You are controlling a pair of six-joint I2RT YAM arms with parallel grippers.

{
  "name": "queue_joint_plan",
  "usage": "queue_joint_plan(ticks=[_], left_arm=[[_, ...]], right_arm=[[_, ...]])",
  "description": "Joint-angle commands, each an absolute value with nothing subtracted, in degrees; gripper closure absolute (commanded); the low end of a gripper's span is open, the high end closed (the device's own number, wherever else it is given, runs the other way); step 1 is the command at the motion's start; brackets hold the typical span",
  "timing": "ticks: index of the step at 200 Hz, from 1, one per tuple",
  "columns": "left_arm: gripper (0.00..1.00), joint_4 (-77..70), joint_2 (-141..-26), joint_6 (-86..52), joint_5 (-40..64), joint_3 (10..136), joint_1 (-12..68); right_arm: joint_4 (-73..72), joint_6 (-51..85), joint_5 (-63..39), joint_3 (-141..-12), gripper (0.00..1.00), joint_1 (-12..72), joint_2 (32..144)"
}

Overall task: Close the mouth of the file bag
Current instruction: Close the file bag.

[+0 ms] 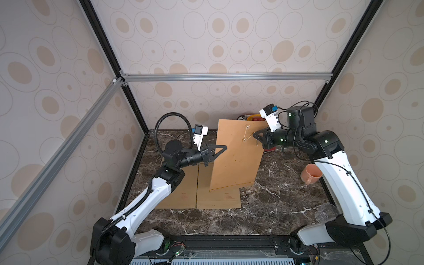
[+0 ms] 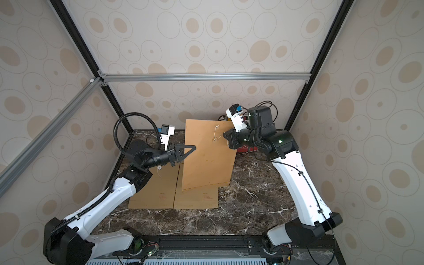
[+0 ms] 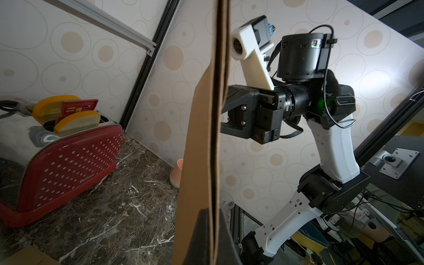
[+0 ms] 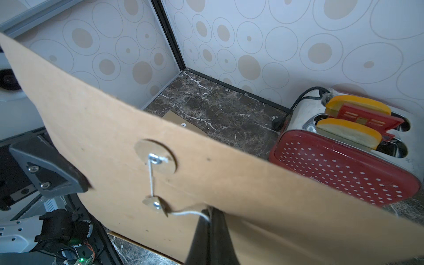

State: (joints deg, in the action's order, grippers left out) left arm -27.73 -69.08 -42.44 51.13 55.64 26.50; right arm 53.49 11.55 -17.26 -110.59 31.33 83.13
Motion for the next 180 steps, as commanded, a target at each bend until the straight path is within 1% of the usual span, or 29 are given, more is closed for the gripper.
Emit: queue_joint_plan(ticks=[1, 61, 110, 144, 180], left_arm=[[1.00, -28.5, -68.1, -41.3, 52.1, 58.0, 26.8], [1.00, -28.4, -68.5, -41.3, 52.2, 58.1, 27.2], [1.00, -28.2, -68.3, -41.2, 52.1, 58.1, 27.3], [1.00, -28.2, -68.3, -41.3, 52.0, 58.1, 27.3], [1.00, -28.3, -68.3, -41.4, 51.8, 58.0, 27.4]], right_arm=[[57.8, 10.5, -17.9, -114.9, 1.00, 32.3, 84.8], [61.4, 10.5, -16.6, -124.4, 1.00, 37.1, 89.9], [61.7, 11.1, -15.1, -125.0, 1.00, 41.5, 91.1], [59.6, 12.4, -15.5, -121.1, 1.00, 42.7, 89.6], [50.2, 15.1, -14.6, -107.5, 1.00, 42.7, 82.6]])
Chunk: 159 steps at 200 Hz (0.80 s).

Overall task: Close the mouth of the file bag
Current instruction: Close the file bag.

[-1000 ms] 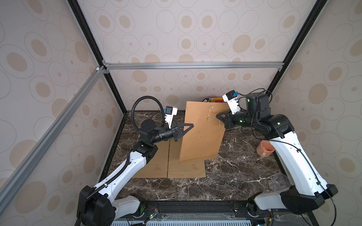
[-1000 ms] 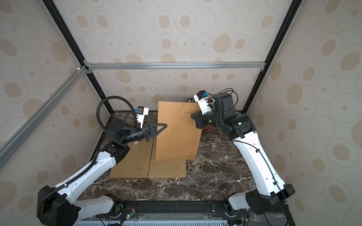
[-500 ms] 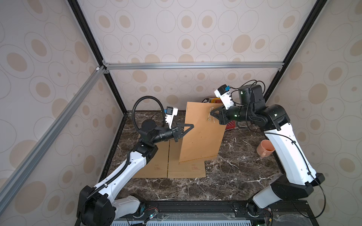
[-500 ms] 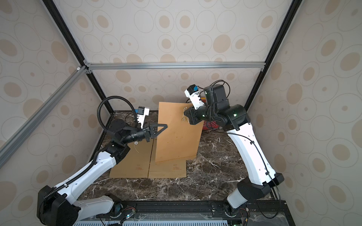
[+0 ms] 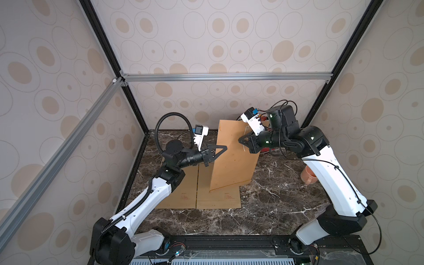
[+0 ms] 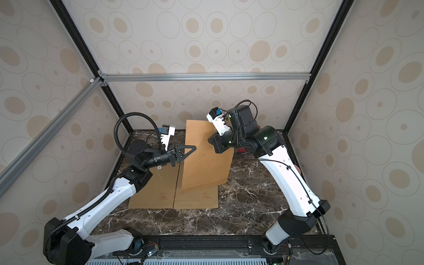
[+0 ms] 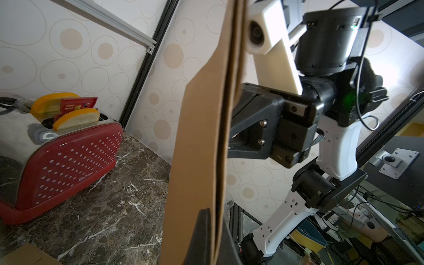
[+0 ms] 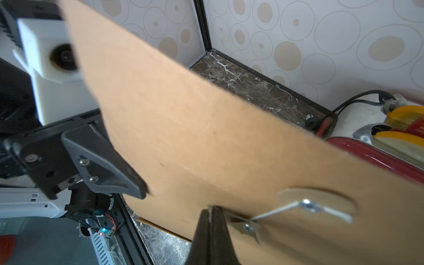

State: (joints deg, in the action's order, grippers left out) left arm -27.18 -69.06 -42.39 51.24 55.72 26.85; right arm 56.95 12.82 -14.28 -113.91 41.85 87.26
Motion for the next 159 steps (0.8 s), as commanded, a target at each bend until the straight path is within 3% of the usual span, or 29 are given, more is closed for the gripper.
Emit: queue_joint_plan(ticks=[1, 80, 106, 137, 159], left_arm=[[1.00, -28.2, -68.3, -41.4, 51.7, 57.9, 27.5], [1.00, -30.0, -68.3, -42.2, 51.8, 57.5, 27.5], [1.00, -29.9, -68.2, -42.1, 51.8, 57.5, 27.7], [1.00, -30.0, -68.1, -42.1, 51.9, 57.5, 27.9], [1.00, -30.0, -68.0, -42.0, 51.8, 57.5, 27.9]], right_arm=[[49.9, 15.2, -14.5, -107.0, 1.00, 42.8, 82.5], [42.3, 17.0, -14.7, -92.8, 1.00, 41.4, 75.0], [41.8, 17.7, -14.8, -91.1, 0.91, 40.4, 74.1], [41.3, 17.7, -14.9, -89.9, 1.00, 39.3, 73.5], [40.4, 18.3, -15.9, -88.5, 1.00, 38.5, 73.3]])
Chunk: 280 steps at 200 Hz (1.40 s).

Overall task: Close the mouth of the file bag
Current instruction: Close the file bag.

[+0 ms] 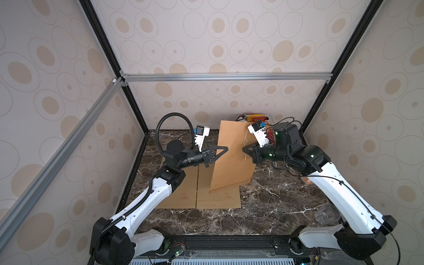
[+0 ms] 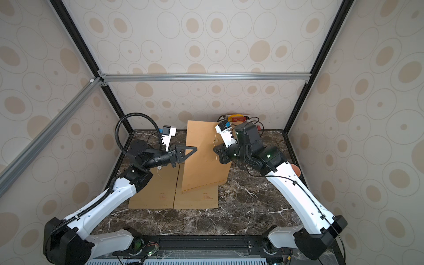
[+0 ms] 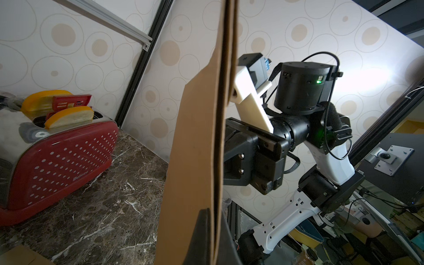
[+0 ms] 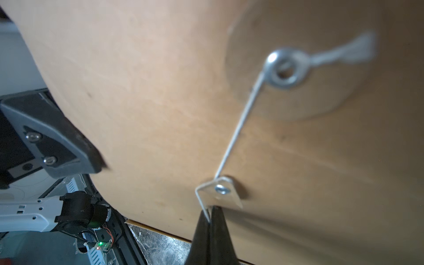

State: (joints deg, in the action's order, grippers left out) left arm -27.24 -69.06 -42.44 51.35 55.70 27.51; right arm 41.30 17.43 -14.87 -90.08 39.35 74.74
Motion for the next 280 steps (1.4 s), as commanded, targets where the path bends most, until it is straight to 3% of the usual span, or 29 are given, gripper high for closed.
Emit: queue_joint_plan(ticks=[1, 35, 57, 112, 177, 219, 280], left_arm=[[1.00, -29.9, -68.0, -42.1, 51.9, 57.5, 27.9], [1.00, -30.0, -68.3, -42.1, 51.9, 57.6, 28.0], [1.00, -30.0, -68.1, -42.1, 51.9, 57.5, 28.0], [1.00, -29.9, -67.9, -42.0, 51.9, 57.5, 28.1], [1.00, -30.0, -68.0, -42.1, 51.8, 57.4, 28.6], [1.00, -29.9, -68.0, -42.0, 51.7, 57.4, 28.7], [1.00, -30.0, -68.4, -42.1, 51.7, 57.5, 28.9]], right_arm=[[40.3, 18.3, -16.0, -88.4, 1.00, 38.5, 73.4], [37.8, 20.5, -19.8, -87.0, 1.00, 38.5, 73.6], [37.1, 21.5, -21.6, -86.5, 0.94, 38.5, 73.5], [34.5, 22.2, -20.9, -83.6, 0.96, 38.5, 71.9], [30.6, 23.3, -21.2, -80.7, 0.88, 38.5, 71.3], [29.2, 24.0, -22.1, -79.4, 1.00, 38.5, 71.0], [26.5, 25.4, -22.9, -79.2, 1.00, 38.6, 70.1]])
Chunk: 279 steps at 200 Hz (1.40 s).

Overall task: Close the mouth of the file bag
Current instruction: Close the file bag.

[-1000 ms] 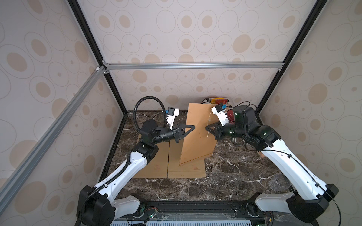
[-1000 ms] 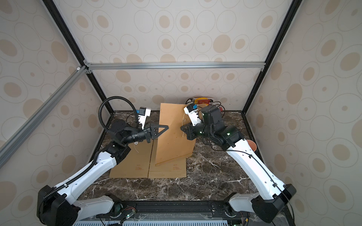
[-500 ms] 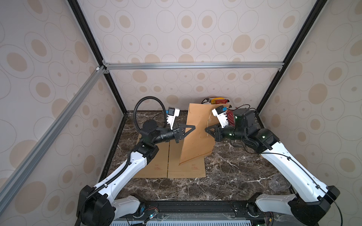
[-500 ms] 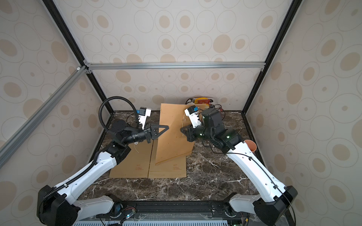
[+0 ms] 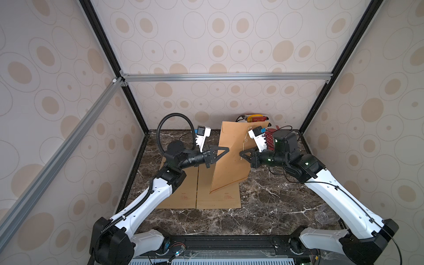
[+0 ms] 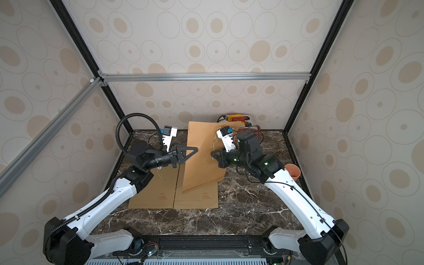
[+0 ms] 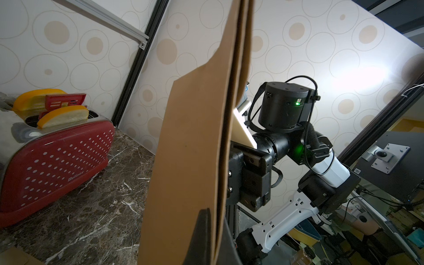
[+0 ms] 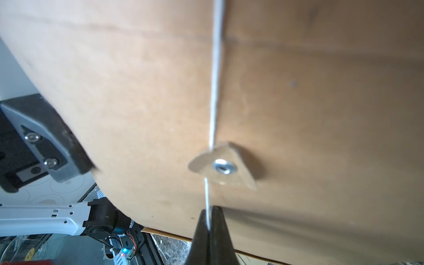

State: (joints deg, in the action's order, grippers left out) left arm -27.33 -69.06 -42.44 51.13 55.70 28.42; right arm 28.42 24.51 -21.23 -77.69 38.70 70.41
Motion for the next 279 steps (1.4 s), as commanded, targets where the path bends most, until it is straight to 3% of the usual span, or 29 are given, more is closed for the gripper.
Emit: queue_joint_plan(ticks=[1, 55, 106, 180, 279], left_arm=[[1.00, -30.0, -68.4, -42.1, 51.8, 57.5, 28.9], [1.00, -30.6, -67.9, -42.2, 51.8, 57.2, 28.9], [1.00, -32.3, -68.1, -43.3, 52.6, 57.0, 28.9], [1.00, -32.6, -68.4, -43.8, 53.0, 57.3, 28.9], [1.00, -28.5, -69.6, -42.2, 53.7, 58.8, 29.3]], right_arm=[[26.5, 25.5, -23.0, -79.3, 1.00, 38.6, 70.1], [28.6, 25.7, -21.5, -78.1, 1.00, 38.5, 70.4], [30.3, 26.4, -24.8, -76.3, 1.00, 31.8, 68.9], [36.6, 21.7, -25.9, -83.4, 1.00, 26.3, 70.6], [50.0, 16.3, -29.8, -100.0, 0.99, 26.4, 75.7]])
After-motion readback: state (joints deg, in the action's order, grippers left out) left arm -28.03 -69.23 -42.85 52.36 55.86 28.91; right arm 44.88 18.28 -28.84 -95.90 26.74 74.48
